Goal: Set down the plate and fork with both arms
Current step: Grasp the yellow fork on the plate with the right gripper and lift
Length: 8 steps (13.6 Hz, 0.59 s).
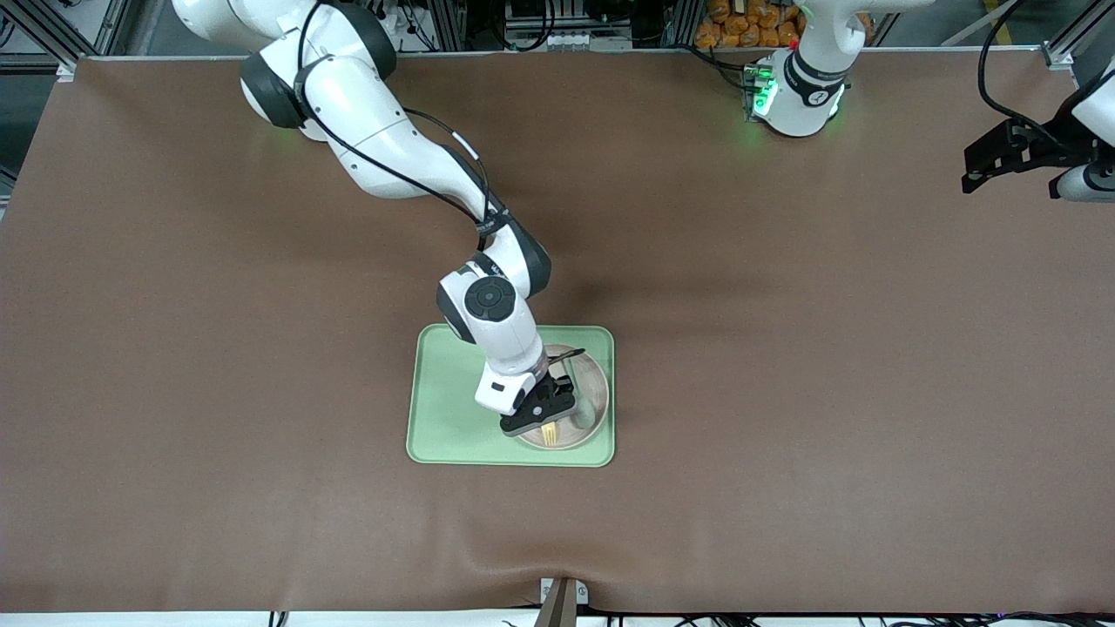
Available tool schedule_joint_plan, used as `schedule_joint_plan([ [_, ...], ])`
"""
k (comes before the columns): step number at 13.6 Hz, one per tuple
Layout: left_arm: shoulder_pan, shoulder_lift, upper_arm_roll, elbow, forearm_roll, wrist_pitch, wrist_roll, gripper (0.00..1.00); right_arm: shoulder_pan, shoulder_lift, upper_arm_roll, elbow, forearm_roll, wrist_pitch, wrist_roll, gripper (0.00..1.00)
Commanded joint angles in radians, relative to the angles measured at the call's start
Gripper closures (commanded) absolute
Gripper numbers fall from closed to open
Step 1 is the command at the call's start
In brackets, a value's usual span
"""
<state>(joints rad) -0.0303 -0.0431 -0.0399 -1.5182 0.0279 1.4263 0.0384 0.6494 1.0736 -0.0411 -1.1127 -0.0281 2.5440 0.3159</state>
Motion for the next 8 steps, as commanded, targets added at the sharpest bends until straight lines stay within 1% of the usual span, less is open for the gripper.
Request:
schedule_joint_plan([
  [1,0.004,0.014,-0.003,0.004,-0.031,0.013,-0.006,0.00,0.000,0.012,-0.003,0.036,-0.013,-0.011,0.026,0.87],
  [5,0.004,0.014,-0.002,0.004,-0.031,0.013,-0.006,0.00,-0.010,-0.007,0.004,0.037,-0.004,-0.037,0.025,0.87],
  [6,0.004,0.014,-0.002,0.004,-0.031,0.013,-0.006,0.00,-0.014,-0.014,0.007,0.039,-0.003,-0.065,0.028,0.90],
  [8,0.004,0.009,-0.002,0.004,-0.031,0.013,-0.006,0.00,-0.016,-0.035,0.006,0.042,0.005,-0.087,0.043,0.93],
])
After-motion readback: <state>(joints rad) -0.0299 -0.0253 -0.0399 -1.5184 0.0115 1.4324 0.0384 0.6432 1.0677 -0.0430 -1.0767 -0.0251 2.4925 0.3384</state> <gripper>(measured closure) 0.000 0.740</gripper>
